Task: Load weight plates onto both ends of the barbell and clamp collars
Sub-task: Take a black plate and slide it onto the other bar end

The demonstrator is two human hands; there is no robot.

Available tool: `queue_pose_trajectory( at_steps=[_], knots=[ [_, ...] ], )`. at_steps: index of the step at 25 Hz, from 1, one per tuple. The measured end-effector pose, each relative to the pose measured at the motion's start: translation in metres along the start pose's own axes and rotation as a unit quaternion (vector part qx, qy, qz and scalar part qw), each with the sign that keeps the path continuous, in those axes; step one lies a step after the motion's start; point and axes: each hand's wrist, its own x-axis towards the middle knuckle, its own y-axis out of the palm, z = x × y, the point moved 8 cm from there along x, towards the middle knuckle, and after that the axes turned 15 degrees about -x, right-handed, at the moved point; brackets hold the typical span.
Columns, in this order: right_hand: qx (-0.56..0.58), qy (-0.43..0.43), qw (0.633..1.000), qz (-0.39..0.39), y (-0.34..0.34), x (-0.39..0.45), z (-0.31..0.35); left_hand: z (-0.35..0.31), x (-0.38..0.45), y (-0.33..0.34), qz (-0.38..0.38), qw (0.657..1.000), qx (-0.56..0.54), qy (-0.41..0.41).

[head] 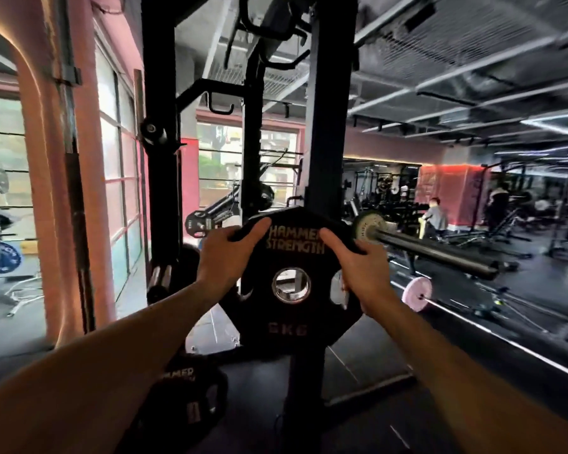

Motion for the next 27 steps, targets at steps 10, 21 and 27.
queue_pose_trajectory(
  at_steps=[10, 21, 27],
  knots=[
    [-0.056, 0.043, 0.99, -0.122, -0.236, 0.034, -0.104, 0.006, -0.047, 0.268, 0.115, 0.993, -0.021, -0.027],
    [-0.03, 0.072, 0.995, -0.061, -0.343, 0.182, -0.238, 0.035, -0.029, 0.457, 0.081, 0.995, 0.047, -0.036],
    [-0.022, 0.063, 0.997, -0.028, -0.327, 0.216, -0.267, 0.047, -0.024, 0.458, 0.023, 0.998, 0.053, -0.013]
  ],
)
